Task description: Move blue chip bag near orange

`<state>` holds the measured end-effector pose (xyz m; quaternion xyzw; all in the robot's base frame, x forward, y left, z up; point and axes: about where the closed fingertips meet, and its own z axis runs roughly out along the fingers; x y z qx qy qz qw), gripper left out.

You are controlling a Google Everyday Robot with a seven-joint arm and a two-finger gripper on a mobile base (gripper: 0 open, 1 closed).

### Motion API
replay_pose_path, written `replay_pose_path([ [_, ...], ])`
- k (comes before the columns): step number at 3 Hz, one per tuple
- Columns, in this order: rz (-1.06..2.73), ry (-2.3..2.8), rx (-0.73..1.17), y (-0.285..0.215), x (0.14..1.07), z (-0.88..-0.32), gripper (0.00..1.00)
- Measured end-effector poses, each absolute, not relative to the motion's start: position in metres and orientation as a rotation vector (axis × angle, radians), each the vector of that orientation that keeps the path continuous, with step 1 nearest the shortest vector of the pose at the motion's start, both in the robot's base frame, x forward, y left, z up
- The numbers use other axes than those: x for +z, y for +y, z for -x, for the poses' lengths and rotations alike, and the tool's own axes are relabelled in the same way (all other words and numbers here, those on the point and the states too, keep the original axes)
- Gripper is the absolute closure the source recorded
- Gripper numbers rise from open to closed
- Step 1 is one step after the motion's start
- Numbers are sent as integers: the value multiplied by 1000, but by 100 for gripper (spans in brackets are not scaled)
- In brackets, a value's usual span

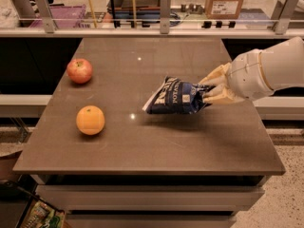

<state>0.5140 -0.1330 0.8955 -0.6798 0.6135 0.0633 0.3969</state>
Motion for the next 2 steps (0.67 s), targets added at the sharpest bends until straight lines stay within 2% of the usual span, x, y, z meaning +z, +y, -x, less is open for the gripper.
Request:
replay_pose_path([
  [2, 1830, 1353, 289, -121, 881, -509, 100],
])
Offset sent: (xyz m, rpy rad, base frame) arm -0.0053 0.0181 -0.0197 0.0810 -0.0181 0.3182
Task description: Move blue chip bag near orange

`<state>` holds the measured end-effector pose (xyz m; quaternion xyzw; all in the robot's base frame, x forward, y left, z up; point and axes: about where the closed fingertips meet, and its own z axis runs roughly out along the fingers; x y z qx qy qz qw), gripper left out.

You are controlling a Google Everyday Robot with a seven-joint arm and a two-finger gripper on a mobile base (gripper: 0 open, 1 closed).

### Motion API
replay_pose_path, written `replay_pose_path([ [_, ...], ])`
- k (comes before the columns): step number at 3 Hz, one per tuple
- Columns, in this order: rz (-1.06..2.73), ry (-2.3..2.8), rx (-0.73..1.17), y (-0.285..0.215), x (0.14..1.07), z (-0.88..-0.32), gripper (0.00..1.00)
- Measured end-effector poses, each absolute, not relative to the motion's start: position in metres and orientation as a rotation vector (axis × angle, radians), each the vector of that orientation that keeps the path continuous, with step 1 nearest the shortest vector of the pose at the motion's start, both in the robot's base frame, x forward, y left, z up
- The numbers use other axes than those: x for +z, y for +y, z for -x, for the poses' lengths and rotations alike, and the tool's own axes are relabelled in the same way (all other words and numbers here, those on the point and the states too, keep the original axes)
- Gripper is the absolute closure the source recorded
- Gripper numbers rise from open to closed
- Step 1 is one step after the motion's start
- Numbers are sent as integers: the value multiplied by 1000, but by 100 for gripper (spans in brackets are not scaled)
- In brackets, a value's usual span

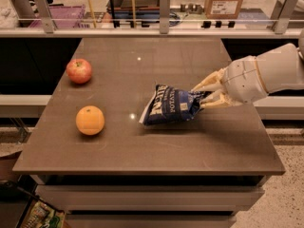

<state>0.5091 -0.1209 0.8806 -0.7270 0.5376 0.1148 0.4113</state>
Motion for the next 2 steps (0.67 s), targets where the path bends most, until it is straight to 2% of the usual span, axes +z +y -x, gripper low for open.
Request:
replay_pose_path([
  [2, 1902, 1237, 367, -86, 872, -503, 100],
])
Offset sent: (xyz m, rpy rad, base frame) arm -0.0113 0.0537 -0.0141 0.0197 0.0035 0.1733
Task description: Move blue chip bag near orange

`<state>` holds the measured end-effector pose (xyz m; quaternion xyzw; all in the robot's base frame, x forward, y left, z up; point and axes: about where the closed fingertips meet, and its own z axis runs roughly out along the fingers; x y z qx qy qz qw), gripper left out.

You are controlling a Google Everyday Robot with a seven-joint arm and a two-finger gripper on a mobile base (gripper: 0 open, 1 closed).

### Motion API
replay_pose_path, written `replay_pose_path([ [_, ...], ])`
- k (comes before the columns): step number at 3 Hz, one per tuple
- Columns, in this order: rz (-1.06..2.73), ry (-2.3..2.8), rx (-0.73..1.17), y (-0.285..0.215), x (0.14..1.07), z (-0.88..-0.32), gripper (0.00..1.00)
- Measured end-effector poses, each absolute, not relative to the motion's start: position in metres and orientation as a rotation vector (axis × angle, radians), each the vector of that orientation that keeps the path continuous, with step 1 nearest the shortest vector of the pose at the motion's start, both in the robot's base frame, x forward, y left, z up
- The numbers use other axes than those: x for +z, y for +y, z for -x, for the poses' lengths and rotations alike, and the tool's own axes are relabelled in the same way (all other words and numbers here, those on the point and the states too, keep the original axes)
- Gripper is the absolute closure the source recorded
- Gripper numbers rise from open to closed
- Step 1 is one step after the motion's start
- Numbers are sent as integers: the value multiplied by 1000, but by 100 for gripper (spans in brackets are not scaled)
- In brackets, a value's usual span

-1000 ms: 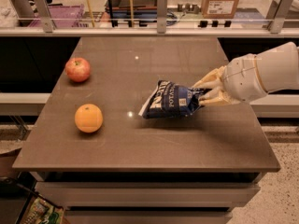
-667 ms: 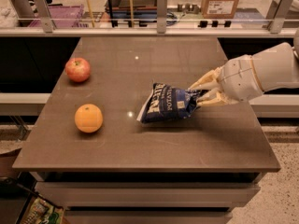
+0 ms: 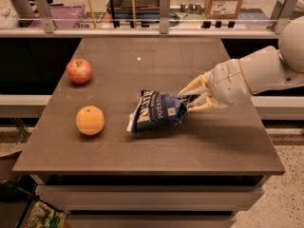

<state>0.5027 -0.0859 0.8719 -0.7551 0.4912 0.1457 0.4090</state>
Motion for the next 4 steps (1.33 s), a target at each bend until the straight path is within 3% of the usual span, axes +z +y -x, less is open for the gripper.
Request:
replay_pose_path([
  [3, 1941, 1201, 383, -40, 865, -508, 100],
  [4, 1943, 1198, 385, -39, 865, -507, 82],
])
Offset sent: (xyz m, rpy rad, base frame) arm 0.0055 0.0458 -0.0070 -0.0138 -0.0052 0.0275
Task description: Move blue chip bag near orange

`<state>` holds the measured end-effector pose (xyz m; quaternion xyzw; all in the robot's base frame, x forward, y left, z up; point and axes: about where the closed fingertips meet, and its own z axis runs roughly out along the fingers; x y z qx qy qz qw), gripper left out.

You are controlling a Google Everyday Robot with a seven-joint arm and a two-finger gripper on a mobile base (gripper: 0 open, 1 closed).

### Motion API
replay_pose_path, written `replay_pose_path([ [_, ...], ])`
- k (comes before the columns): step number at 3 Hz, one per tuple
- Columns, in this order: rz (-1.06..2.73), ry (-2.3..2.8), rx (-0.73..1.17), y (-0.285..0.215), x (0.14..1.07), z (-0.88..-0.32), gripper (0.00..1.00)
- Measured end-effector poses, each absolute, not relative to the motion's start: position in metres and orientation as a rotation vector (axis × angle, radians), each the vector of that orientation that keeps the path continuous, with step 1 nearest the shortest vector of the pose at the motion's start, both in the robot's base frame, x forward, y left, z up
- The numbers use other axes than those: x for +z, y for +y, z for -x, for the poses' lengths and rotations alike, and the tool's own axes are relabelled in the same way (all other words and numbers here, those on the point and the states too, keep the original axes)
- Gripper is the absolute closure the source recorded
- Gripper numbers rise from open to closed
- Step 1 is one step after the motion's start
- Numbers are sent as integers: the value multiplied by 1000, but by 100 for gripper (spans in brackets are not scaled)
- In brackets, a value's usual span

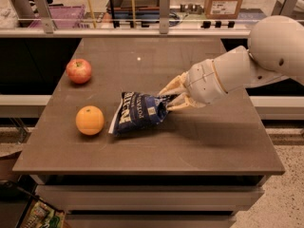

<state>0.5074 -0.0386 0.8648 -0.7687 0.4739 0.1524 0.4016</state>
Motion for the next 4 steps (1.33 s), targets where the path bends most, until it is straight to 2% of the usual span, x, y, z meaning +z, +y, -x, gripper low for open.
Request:
replay_pose_path([
  [3, 1952, 1189, 391, -33, 864, -506, 13],
  [4, 1954, 1187, 393, -32, 864, -505, 0],
])
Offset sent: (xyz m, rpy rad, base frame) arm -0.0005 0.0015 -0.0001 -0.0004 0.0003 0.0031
